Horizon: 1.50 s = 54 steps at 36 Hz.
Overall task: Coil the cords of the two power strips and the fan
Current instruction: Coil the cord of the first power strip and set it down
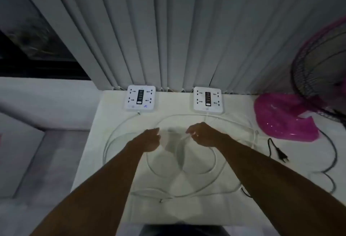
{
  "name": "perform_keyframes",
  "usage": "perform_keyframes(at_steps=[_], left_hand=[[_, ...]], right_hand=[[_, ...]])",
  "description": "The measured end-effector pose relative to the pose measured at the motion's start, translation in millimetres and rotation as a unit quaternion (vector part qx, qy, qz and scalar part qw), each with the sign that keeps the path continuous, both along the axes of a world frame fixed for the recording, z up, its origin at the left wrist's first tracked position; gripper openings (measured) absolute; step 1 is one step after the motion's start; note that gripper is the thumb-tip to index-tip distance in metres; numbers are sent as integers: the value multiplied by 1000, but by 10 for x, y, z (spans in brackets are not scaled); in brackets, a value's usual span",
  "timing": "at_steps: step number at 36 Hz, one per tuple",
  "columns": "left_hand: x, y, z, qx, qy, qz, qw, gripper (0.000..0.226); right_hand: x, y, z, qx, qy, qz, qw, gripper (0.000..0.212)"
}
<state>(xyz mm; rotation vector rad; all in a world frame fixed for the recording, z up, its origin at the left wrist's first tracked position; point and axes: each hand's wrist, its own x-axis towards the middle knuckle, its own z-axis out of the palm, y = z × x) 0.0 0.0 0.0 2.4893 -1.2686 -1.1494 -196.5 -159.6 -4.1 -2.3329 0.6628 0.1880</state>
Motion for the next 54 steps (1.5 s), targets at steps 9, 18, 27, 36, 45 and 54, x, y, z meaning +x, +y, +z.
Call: perform_keyframes(at_steps=[9,18,27,36,45,54], left_hand=[[-43,440,-504,50,-108,113,986,39],[-79,430,-654,36,-58,152,986,30],[122,440,-533,-32,-29,187,981,34],[-53,405,-403,-214,-129,10,968,62],[-251,134,93,-291,123,89,945,45],[141,-376,854,-343,404,343,776,35]], right_hand=[[0,376,-429,-4,71,-1,997,39],[4,439,-594,-47,65,20,997,31],[-59,463,-492,-84,112,89,986,28],[102,81,-120,30,-67,-40,997,32],[362,-72,199,48,-222,-126,966,15],[390,-27,22,89,-78,-143,983,73]])
